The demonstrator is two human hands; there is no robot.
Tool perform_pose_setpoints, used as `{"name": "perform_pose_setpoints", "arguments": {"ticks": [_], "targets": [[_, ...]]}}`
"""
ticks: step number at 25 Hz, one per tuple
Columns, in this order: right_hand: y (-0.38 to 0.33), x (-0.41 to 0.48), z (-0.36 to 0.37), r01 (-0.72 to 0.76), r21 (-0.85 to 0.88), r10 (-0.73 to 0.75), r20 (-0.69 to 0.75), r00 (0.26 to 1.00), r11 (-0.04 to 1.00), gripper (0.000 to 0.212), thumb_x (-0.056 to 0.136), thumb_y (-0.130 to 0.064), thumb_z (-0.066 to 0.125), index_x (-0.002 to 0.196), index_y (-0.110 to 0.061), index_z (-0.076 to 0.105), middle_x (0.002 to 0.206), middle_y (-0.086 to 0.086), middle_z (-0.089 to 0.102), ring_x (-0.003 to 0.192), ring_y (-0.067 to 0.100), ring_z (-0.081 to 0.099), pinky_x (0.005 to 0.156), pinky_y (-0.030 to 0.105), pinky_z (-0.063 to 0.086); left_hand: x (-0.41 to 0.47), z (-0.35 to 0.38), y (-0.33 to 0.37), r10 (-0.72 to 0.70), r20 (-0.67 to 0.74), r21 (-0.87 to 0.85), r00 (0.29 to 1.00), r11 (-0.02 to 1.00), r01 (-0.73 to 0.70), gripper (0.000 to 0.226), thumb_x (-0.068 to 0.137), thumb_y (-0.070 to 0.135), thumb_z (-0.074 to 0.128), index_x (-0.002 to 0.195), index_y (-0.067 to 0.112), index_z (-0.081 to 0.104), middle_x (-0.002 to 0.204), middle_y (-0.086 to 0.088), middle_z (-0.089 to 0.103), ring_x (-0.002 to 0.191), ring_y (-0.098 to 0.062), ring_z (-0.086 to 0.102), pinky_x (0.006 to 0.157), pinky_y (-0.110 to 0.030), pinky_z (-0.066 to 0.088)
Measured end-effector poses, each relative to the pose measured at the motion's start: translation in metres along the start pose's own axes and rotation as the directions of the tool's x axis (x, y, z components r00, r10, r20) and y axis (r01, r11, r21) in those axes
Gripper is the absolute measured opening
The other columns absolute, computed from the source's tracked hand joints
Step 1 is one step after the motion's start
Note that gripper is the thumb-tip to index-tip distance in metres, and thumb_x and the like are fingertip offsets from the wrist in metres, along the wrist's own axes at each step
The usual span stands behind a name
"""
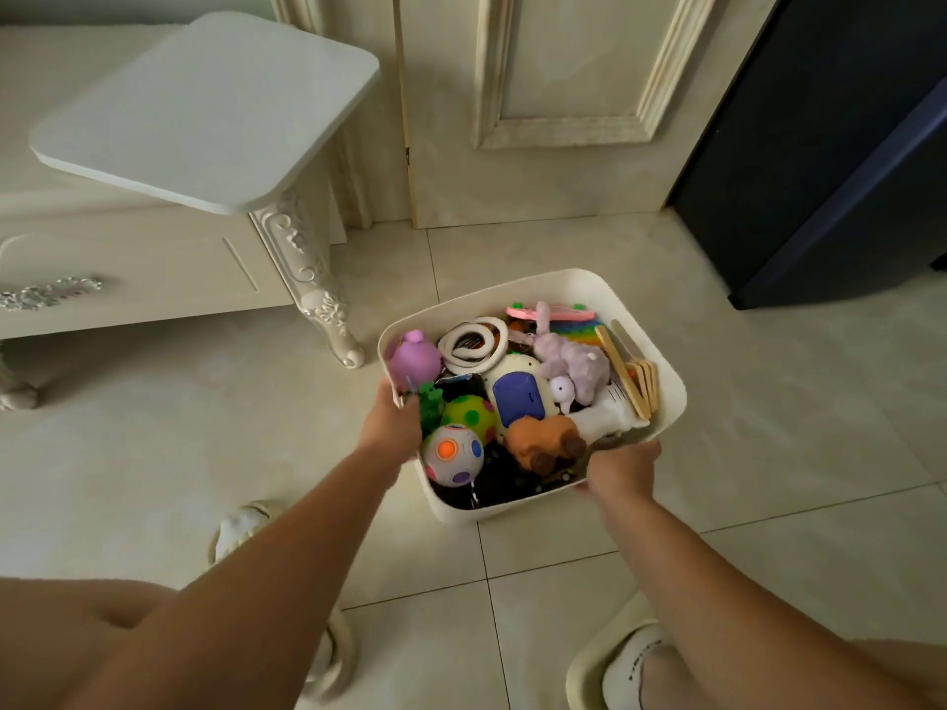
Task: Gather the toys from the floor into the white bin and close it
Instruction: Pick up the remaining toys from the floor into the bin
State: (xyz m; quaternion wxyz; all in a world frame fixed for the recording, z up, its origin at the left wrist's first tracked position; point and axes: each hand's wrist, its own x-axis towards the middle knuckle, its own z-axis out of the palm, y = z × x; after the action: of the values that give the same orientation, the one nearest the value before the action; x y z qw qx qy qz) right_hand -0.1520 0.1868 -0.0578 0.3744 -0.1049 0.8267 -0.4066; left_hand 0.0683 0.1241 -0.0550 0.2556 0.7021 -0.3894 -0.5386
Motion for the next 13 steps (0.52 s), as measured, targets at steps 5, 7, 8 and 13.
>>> {"name": "perform_pose_setpoints", "arguments": {"ticks": [5,7,8,13], "targets": [[-0.019,-0.035,-0.009,-0.322,-0.471,0.476,0.256,0.841,0.822,0.034,0.1,-0.023,0.037,0.106,0.005,0.055,0.095,0.028,0.066,0.08,0.04,0.068,0.063,0.041,0.058,0.01,-0.007,0.016,0.08,0.181,-0.132,0.98,0.99,-0.056,0.05,0.095,0.026,0.051,0.142,0.039,0.04,0.137,0.005,0.056,0.109,-0.016,0.062,0.079,-0.031,0.055],[-0.041,-0.049,-0.009,-0.083,-0.734,0.523,0.395,0.755,0.674,0.051,0.101,-0.038,0.03,0.086,0.001,0.059,0.071,0.019,0.069,0.063,0.03,0.068,0.051,0.026,0.051,-0.006,0.007,0.004,0.133,0.064,-0.152,0.989,0.981,-0.122,0.049,0.097,0.018,0.047,0.143,0.032,0.039,0.135,0.002,0.054,0.115,-0.022,0.06,0.086,-0.032,0.052],[-0.054,-0.056,-0.004,0.077,-0.756,0.437,0.455,0.776,0.65,0.051,0.1,-0.04,0.032,0.082,-0.002,0.061,0.067,0.014,0.069,0.058,0.025,0.066,0.049,0.023,0.047,-0.016,0.014,0.0,0.193,-0.014,-0.1,0.981,0.976,-0.193,0.047,0.098,0.017,0.045,0.143,0.028,0.039,0.135,-0.001,0.052,0.121,-0.023,0.055,0.094,-0.032,0.048],[-0.071,-0.047,0.052,0.842,-0.463,-0.479,0.694,0.538,0.275,0.033,0.093,-0.019,0.055,0.126,-0.023,0.057,0.122,0.004,0.058,0.111,0.022,0.053,0.089,0.036,0.046,-0.036,0.018,-0.03,0.513,-0.06,0.268,0.856,0.834,-0.481,0.042,0.101,0.02,0.037,0.141,0.013,0.046,0.154,-0.001,0.034,0.14,-0.018,0.032,0.112,-0.023,0.022]]}}
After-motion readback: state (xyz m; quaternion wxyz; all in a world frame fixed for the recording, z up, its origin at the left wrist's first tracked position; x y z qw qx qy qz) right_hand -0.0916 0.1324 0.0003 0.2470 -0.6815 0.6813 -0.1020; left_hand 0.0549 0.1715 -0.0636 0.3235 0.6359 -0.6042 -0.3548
